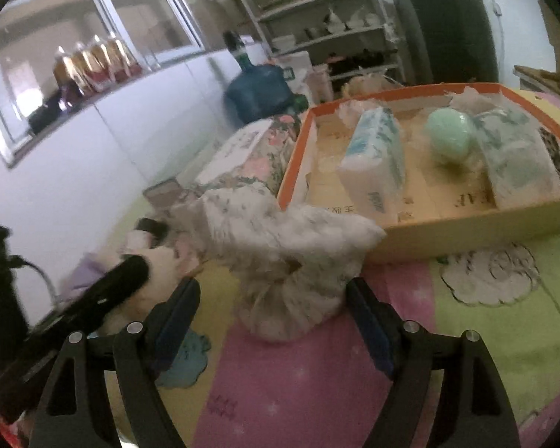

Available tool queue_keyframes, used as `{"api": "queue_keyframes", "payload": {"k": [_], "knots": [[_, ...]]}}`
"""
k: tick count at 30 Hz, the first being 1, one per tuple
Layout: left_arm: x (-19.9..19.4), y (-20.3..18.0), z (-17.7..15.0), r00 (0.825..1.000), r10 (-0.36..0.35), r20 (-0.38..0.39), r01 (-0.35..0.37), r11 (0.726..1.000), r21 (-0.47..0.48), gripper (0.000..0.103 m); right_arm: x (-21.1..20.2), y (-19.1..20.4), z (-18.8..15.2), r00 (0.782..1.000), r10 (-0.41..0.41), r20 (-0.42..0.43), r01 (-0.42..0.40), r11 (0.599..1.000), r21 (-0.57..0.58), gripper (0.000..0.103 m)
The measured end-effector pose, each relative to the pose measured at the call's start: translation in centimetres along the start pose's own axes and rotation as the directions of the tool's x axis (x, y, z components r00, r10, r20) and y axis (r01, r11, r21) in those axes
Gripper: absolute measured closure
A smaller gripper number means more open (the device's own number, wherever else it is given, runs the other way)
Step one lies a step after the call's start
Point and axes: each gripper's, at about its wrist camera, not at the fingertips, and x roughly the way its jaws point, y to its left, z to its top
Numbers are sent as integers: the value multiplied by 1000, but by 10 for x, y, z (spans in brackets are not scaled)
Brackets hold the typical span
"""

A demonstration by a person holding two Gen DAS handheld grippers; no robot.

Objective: Organize soft objects
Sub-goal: 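Carry the doll and white plush with both grippers toward the orange-rimmed box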

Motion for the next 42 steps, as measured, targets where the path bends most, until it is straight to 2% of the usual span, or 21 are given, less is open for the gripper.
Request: {"api": "queue_keyframes", "payload": {"k": [2, 3, 4, 5, 6, 17, 34, 42], "knots": [[-3, 0, 0, 1000, 1, 10, -1, 1000, 3, 58, 3, 5, 0, 999, -31, 5, 31, 999, -26, 22], [-3, -1, 1, 1000, 1, 13, -1, 1000, 4, 58, 3, 6, -1, 999, -45, 11, 46, 998, -32, 32], [-3, 0, 1, 1000, 0, 15, 0, 1000, 4, 58, 1, 7, -1, 997, -69, 24, 70, 997, -42, 64], [-3, 0, 1, 1000, -4, 16, 4, 1000, 1, 58, 0, 6, -4, 996, -82, 26, 83, 995, -50, 78], [-4, -1, 1, 1000, -8, 18, 8, 1000, -1, 58, -1, 6, -6, 996, -85, 30, 87, 995, -56, 84], [-15, -8, 1, 998, -24, 50, 24, 1000, -3, 58, -36, 2, -13, 994, -14, 107, 20, 998, -60, 86], [-40, -37, 8, 994, -36, 108, 31, 998, 54, 58, -83, -14, -16, 981, -8, 195, 15, 999, -33, 86], [-38, -47, 9, 994, -53, 99, 46, 996, 74, 58, -96, -23, -17, 977, -23, 214, 27, 999, -16, 86]]}}
